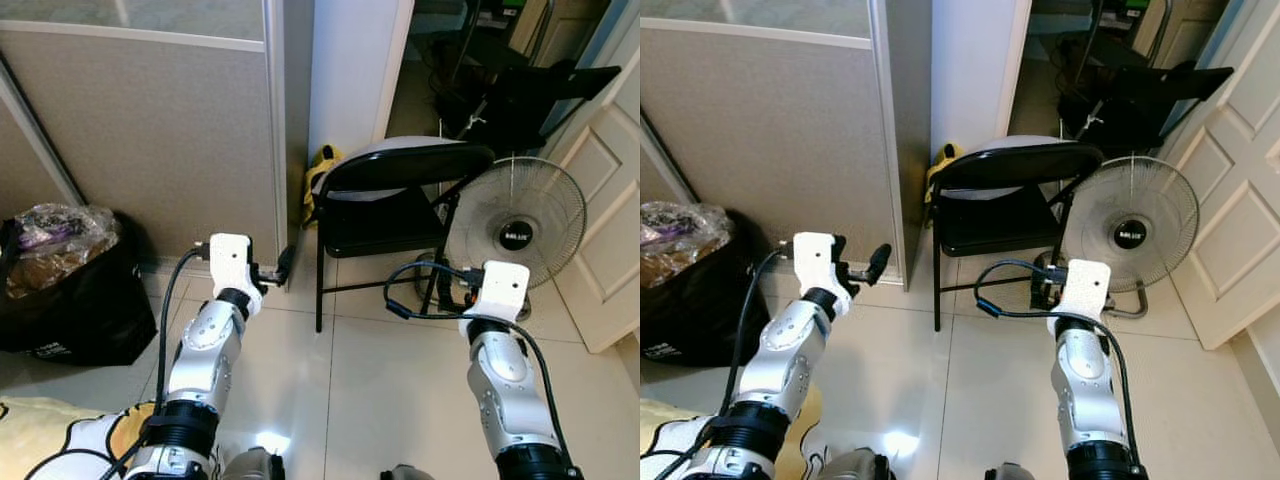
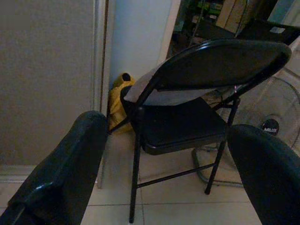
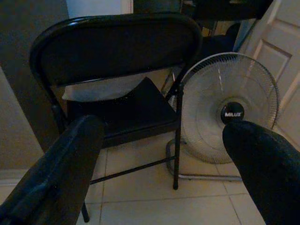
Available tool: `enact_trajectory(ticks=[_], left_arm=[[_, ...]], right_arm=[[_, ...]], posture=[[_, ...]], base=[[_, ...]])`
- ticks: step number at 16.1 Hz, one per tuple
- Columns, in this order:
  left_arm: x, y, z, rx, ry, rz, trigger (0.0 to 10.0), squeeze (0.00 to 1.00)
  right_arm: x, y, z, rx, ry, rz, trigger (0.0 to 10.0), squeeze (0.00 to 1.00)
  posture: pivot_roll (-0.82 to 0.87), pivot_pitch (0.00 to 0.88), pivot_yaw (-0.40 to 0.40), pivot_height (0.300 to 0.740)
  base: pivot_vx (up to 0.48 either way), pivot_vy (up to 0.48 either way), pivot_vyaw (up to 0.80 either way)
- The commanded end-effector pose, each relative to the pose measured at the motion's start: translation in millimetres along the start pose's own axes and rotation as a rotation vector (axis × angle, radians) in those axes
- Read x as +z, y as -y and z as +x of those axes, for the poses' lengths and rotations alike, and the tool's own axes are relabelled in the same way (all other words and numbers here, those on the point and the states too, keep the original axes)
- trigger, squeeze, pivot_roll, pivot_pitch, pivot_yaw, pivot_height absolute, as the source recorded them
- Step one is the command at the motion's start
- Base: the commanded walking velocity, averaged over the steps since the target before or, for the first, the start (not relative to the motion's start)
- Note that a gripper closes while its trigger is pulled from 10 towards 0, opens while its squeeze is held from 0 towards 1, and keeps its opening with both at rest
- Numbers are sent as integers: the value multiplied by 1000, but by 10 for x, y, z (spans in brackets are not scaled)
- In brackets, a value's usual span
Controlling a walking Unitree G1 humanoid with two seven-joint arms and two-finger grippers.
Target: Clean up the room
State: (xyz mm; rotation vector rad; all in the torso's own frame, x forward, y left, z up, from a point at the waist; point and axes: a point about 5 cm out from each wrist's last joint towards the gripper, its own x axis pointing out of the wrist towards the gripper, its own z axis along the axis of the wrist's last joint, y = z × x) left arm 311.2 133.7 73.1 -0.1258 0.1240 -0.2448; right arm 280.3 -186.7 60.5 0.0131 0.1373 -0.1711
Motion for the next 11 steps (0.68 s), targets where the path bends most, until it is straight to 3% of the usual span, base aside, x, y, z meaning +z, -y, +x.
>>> enact_trajectory(ticks=[1, 11], left_arm=[[24, 24, 28, -15, -4, -2, 10000, 0], [39, 71, 118, -16, -10, 30, 10000, 0]], right_arm=[[-21, 17, -1, -4, -14, 5, 10000, 0], [-47, -17, 35, 20, -29, -26, 10000, 0]], posture=[[20, 0, 3, 700], [16, 0, -3, 700]], base=[[0, 0, 0], [-470, 0, 0]])
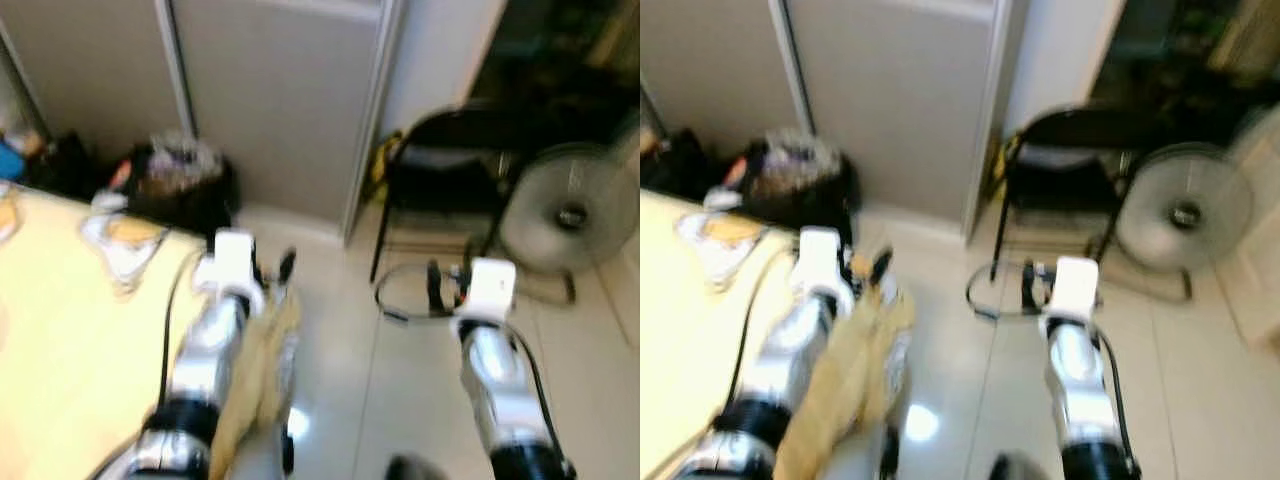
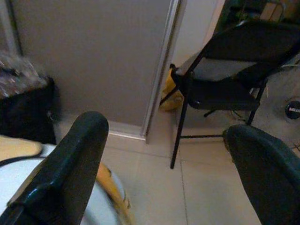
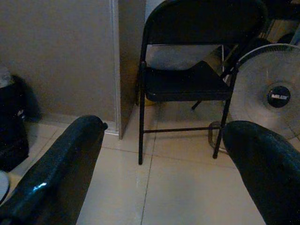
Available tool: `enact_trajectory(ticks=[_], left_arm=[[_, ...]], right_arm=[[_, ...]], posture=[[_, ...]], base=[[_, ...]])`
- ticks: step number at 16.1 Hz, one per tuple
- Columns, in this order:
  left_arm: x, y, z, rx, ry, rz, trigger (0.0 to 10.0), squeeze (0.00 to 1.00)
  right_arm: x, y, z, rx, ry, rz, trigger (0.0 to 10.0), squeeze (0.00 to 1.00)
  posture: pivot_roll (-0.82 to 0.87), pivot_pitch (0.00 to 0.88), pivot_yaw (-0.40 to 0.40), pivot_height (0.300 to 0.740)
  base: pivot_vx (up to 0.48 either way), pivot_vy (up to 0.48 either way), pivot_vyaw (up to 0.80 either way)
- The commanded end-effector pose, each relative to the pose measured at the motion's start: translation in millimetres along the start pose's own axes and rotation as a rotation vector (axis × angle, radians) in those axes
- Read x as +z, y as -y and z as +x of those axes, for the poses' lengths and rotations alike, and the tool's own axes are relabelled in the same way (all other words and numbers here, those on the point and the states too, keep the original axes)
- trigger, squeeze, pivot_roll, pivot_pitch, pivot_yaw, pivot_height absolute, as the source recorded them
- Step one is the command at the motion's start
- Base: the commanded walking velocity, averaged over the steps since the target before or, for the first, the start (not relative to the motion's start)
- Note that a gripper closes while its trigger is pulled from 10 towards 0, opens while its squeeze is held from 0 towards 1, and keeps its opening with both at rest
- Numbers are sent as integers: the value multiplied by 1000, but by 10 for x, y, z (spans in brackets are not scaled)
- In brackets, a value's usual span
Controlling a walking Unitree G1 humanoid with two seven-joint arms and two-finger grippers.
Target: Clean up the room
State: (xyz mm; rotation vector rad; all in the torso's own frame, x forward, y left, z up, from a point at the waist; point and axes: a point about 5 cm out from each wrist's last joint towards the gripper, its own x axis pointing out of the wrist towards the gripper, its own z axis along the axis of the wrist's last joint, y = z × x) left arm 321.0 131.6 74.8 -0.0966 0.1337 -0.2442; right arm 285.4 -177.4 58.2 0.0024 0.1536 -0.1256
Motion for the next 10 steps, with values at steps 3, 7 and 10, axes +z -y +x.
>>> enact_trajectory(ticks=[3, 7, 10], left_arm=[[26, 75, 24, -34, 18, 9, 10000, 0], [15, 81, 21, -37, 24, 6, 10000, 0], [-6, 40, -2, -11, 22, 4, 10000, 0]], right_arm=[[-33, 79, 18, -23, -17, -22, 10000, 0], [-69, 90, 31, -28, -31, -35, 10000, 0], [-110, 92, 24, -30, -45, -37, 10000, 0]], posture=[[21, 0, -8, 700], [23, 0, -11, 700], [38, 0, -22, 700]], base=[[-480, 0, 0], [-480, 0, 0], [-480, 0, 0]])
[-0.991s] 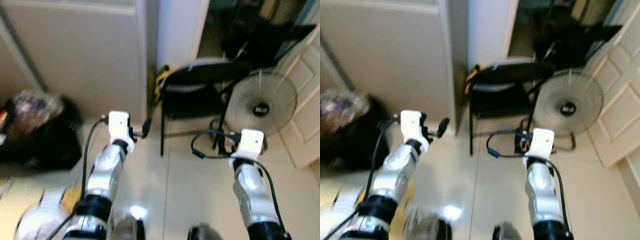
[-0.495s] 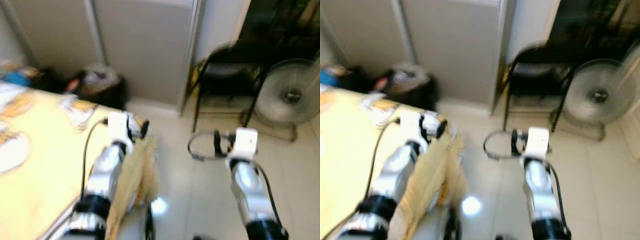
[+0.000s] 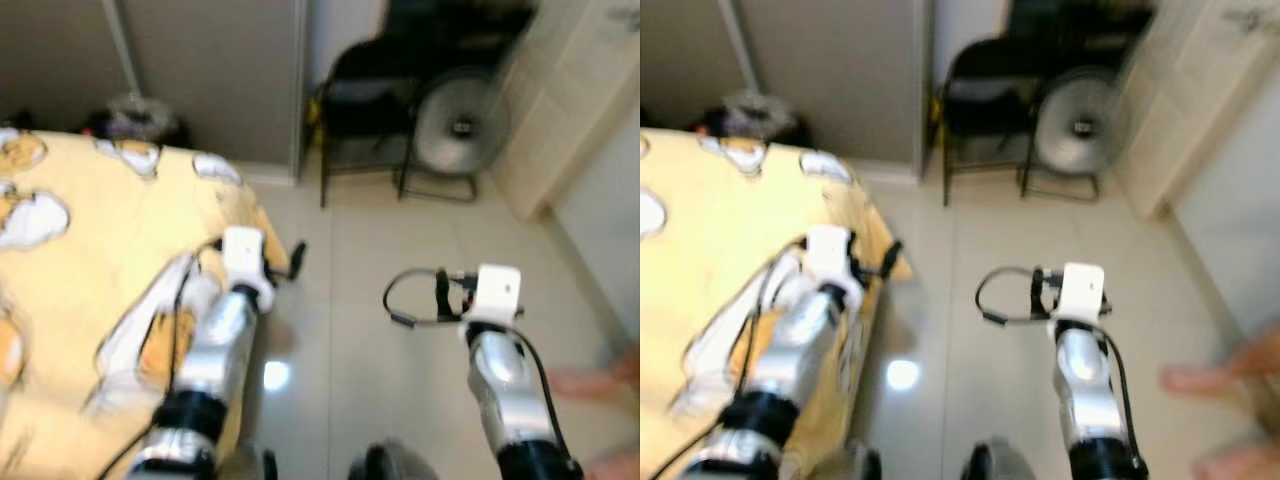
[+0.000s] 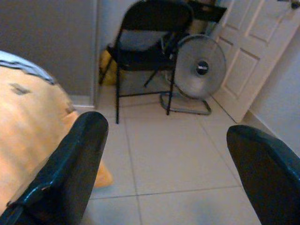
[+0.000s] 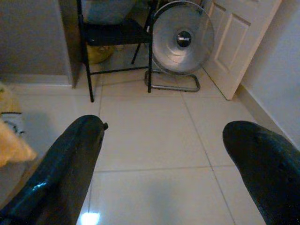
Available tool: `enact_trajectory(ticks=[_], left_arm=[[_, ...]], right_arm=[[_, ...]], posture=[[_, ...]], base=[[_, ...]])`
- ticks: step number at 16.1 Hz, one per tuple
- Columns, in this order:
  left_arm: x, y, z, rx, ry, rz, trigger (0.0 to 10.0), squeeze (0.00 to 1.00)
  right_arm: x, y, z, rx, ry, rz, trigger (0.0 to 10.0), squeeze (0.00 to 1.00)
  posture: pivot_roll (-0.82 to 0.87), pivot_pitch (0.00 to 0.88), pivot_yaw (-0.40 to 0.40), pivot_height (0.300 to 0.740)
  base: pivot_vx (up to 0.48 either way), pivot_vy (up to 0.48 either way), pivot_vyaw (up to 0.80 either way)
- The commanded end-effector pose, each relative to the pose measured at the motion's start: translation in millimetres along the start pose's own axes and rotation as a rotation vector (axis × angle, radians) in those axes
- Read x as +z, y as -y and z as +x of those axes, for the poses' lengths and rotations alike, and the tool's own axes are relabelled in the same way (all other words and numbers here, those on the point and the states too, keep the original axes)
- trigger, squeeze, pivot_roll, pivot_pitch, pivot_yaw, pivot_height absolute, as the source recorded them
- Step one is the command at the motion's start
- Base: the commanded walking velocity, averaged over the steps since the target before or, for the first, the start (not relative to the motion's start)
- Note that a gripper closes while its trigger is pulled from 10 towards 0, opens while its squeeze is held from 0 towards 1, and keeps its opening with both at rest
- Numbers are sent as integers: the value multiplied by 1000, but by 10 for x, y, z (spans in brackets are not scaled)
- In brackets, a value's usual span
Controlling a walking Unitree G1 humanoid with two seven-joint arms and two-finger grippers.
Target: Clean up the room
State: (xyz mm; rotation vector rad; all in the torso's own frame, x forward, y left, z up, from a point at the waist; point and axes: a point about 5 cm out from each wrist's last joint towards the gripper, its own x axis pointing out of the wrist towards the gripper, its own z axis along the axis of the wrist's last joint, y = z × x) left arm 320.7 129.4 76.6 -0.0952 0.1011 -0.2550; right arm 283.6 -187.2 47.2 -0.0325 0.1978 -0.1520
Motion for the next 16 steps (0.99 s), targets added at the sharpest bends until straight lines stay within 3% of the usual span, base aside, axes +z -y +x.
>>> enact_trajectory(ticks=[1, 3, 5, 9, 11, 16], left_arm=[[-25, -11, -10, 12, -9, 1, 10000, 0], [-52, -153, -70, 80, -13, -49, 10000, 0], [-48, -160, -66, 101, -7, -93, 10000, 0], [-38, -108, -40, 74, -5, -72, 10000, 0], [-29, -98, -47, 71, 3, -28, 10000, 0], [-11, -100, -61, 64, 23, 10, 10000, 0]], right_arm=[[18, 17, 8, -4, 15, 8, 10000, 0], [77, 126, -37, -18, 90, -36, 10000, 0], [147, 123, -53, 5, 137, -92, 10000, 0], [110, 68, -22, 13, 96, -62, 10000, 0], [94, 41, -16, 22, 86, -60, 10000, 0], [107, 2, 13, 43, 88, -76, 10000, 0]], posture=[[40, 0, -24, 700], [38, 0, -27, 700], [35, 0, -25, 700], [30, 0, -27, 700], [35, 0, -28, 700], [44, 0, -26, 700]], base=[[-480, 0, 0], [-480, 0, 0], [-480, 0, 0], [-480, 0, 0], [0, 0, 0], [0, 0, 784]])
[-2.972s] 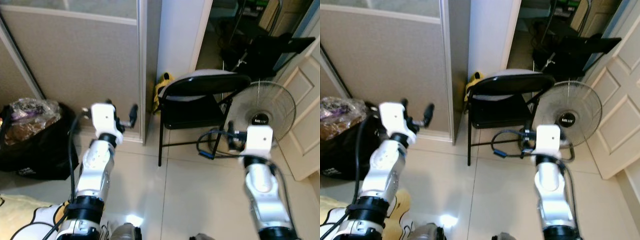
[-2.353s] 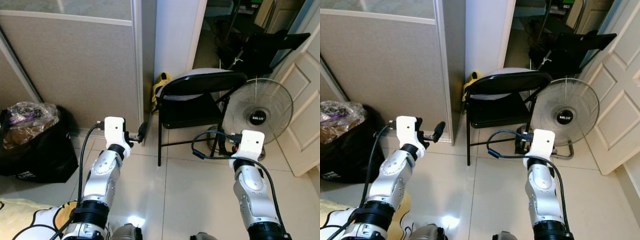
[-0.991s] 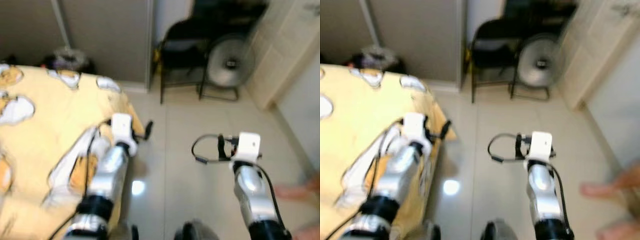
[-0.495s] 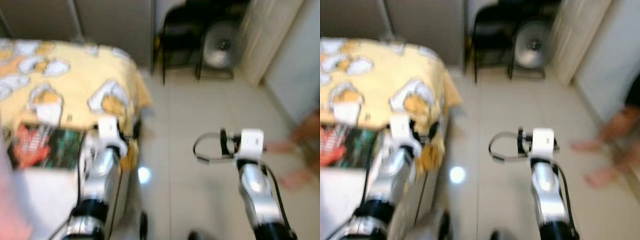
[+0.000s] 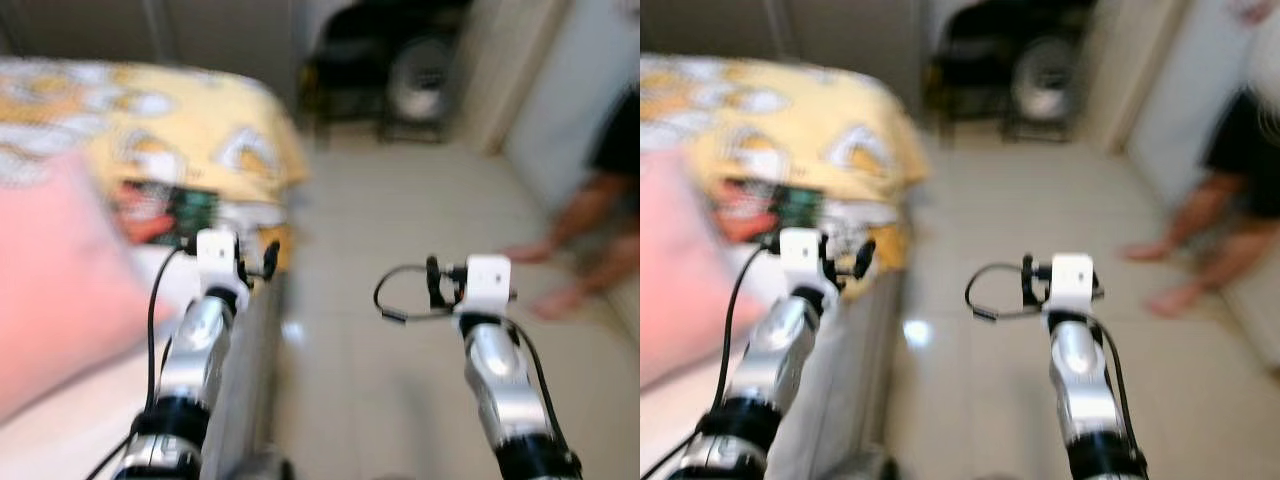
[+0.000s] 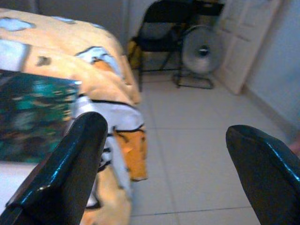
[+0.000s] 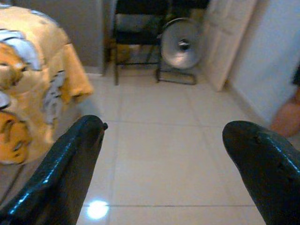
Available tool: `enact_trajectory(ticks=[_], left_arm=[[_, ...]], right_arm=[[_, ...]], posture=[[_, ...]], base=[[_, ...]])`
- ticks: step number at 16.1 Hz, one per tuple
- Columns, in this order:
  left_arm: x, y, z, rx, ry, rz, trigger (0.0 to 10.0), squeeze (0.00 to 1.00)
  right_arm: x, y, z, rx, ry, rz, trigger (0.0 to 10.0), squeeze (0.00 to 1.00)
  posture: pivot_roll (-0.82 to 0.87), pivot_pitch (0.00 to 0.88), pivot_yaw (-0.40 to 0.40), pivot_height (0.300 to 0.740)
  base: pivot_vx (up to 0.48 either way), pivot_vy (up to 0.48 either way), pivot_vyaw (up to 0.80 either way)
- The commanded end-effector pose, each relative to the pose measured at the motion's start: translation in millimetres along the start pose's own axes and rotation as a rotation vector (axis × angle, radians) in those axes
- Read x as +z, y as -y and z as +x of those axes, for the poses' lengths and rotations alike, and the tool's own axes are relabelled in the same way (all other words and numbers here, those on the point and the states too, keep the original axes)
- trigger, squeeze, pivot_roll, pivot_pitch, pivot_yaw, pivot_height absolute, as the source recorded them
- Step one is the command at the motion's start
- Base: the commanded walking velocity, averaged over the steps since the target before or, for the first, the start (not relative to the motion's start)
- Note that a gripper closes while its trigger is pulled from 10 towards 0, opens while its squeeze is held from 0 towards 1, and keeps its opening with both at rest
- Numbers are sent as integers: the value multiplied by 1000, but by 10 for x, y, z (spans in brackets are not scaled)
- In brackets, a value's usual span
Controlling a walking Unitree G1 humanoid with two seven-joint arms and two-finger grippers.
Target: Clean up the room
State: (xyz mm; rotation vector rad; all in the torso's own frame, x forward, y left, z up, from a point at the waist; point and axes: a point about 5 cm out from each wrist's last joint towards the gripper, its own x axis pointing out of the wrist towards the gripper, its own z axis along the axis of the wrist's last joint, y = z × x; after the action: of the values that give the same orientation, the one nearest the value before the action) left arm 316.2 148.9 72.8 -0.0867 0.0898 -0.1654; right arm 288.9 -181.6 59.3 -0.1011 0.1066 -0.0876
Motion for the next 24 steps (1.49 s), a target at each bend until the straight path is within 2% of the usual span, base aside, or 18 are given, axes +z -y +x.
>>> enact_trajectory(ticks=[1, 6, 10, 12, 15, 18, 24], left_arm=[[2, 39, 21, -2, -1, 2, 10000, 0], [14, 71, -18, -37, 28, -39, 10000, 0], [-4, 67, -27, -25, 24, -8, 10000, 0], [18, 67, -12, -13, 32, 13, 10000, 0], [33, 38, -48, 10, 49, -5, 10000, 0], [44, 99, -72, -21, 65, 23, 10000, 0], [61, 138, -38, -30, 63, 36, 10000, 0]], right_arm=[[-17, 74, -1, -15, -5, -7, 10000, 0], [-37, 54, -5, -6, -7, 2, 10000, 0], [-46, 69, -8, -9, -7, 2, 10000, 0], [-34, 16, -15, 8, -4, 31, 10000, 0], [-41, 52, -37, -4, 1, 27, 10000, 0], [-41, 71, -51, -13, 4, 23, 10000, 0], [-51, 80, -42, -32, -6, 25, 10000, 0]], posture=[[45, 0, -24, 700], [50, 0, -15, 700], [52, 0, -20, 700], [48, 0, -20, 700], [44, 0, -17, 700], [43, 0, -14, 700], [39, 0, -13, 700]], base=[[0, 0, 738], [-204, 197, 706], [-206, 79, 680], [0, 0, 656], [0, -480, 646], [0, -480, 644], [0, -400, 632]])
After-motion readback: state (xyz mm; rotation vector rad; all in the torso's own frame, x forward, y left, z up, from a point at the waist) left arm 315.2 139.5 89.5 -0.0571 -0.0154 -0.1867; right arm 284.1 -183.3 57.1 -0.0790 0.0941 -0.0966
